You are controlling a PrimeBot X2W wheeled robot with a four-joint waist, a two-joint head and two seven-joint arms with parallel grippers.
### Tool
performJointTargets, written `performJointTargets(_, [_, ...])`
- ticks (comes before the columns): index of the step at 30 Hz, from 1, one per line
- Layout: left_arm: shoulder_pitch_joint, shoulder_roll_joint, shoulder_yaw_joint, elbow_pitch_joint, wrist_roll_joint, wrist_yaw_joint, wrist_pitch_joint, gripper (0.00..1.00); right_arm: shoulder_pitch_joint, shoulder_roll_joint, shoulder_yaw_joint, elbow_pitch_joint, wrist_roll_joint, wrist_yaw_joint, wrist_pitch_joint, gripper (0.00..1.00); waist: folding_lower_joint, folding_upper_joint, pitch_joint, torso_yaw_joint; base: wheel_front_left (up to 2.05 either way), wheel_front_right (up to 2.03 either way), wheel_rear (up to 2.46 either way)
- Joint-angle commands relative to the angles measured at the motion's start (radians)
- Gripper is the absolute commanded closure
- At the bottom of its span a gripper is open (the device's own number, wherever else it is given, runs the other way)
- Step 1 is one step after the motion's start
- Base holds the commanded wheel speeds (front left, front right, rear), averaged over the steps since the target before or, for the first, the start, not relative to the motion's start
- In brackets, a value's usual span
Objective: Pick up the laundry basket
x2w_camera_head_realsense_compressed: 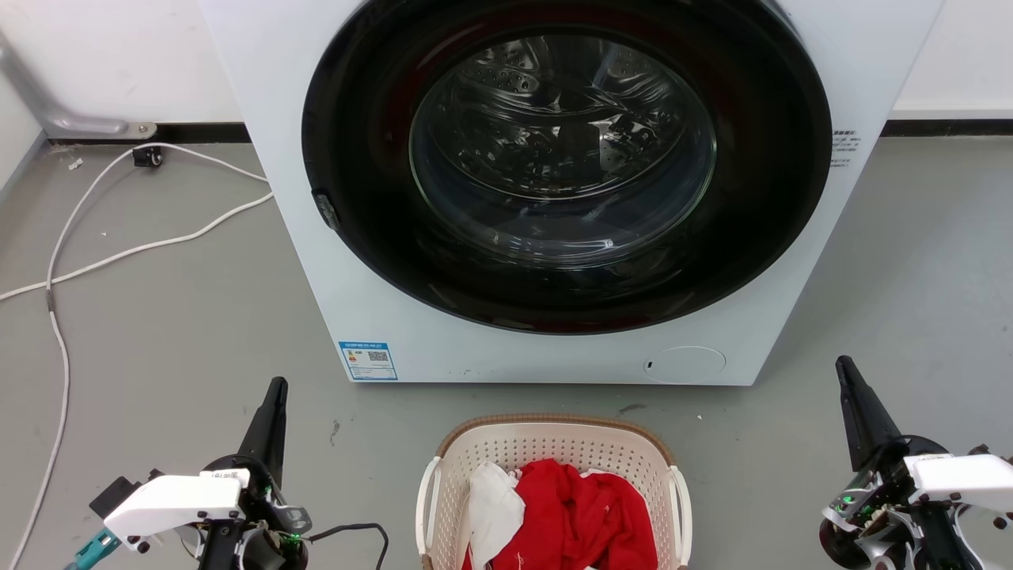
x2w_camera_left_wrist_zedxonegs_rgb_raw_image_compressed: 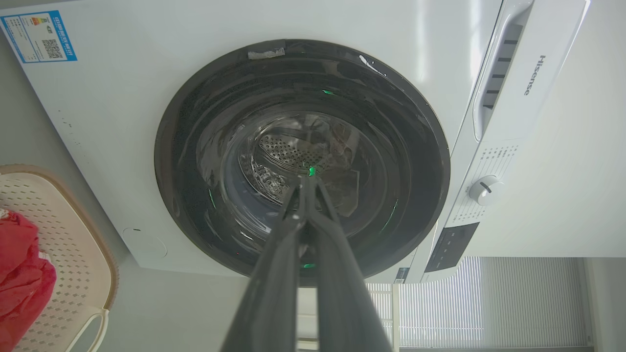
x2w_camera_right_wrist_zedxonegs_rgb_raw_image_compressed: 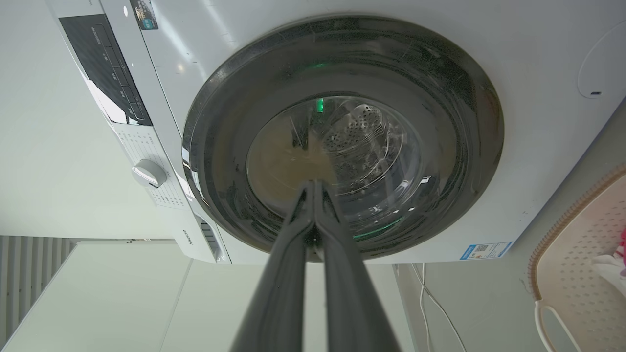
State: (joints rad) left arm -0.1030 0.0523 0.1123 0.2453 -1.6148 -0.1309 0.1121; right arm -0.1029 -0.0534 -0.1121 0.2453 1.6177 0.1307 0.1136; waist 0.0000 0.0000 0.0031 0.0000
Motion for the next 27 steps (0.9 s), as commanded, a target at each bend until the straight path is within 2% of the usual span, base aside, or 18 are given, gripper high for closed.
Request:
performJointTargets(1, [-0.010,-0.001,0.003,0.001,0.001,-0.001,0.003,1.00,-0.011,0.003,-0.001,0.001,-0.007,0.000,0.002,1.00,0.0000,0.0000,0.000,0.000,0.00,0.00,0.00])
performJointTargets(27, [-0.011,-0.002,0.004,0.001,0.003,-0.001,0.004,1.00,-0.011,0.003,-0.002,0.001,-0.007,0.000,0.003,1.00,0.0000,0.0000,0.000,0.000,0.00,0.00,0.00])
